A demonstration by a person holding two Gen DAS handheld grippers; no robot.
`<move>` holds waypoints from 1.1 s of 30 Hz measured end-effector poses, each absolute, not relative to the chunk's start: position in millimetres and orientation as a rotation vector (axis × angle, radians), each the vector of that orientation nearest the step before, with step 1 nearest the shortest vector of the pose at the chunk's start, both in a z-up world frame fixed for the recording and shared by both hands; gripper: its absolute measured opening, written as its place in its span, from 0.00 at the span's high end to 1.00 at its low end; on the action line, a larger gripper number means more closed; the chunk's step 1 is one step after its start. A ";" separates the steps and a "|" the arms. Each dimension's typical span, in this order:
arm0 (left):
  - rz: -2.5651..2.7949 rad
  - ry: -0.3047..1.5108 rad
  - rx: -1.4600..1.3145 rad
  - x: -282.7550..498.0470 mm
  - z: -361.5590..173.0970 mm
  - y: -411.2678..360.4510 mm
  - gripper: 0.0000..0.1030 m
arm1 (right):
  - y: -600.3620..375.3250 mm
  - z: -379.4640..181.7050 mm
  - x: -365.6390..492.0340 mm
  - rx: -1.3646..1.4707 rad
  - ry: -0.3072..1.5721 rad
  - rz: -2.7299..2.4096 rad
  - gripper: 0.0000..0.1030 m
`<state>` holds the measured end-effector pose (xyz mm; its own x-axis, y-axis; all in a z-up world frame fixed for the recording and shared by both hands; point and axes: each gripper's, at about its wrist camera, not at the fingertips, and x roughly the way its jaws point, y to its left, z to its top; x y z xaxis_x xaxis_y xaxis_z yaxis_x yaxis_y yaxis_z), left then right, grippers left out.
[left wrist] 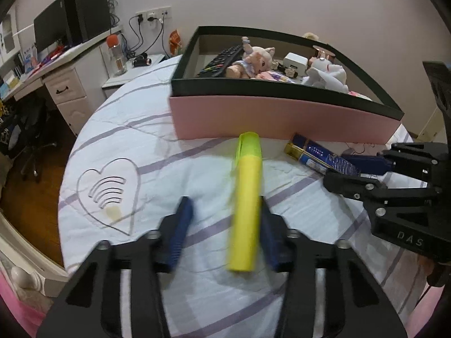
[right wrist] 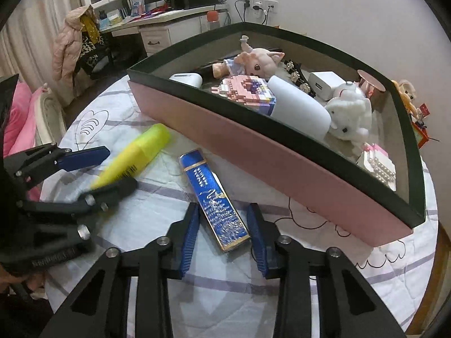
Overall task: Organize rigid objects
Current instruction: 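Grasp the yellow highlighter with the left tool while the right tool grasps the blue packet, then carry the highlighter and blue packet into the box and open both tools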
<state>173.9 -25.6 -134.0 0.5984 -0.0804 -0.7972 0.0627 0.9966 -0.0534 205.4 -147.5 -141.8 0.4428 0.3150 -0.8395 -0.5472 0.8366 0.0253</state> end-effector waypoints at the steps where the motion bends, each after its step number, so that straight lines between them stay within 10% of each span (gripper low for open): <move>1: -0.089 0.928 -0.030 174.2 -133.0 -20.0 0.74 | -146.6 -140.7 204.0 -0.264 0.974 0.543 0.74; 4: -0.104 0.935 -0.057 174.2 -132.1 -9.5 0.87 | -142.9 -137.5 197.7 -0.232 0.972 0.554 0.79; 33: -0.182 0.861 -0.133 180.9 -98.6 10.4 0.86 | -173.1 -92.9 178.7 -0.018 0.915 0.557 0.80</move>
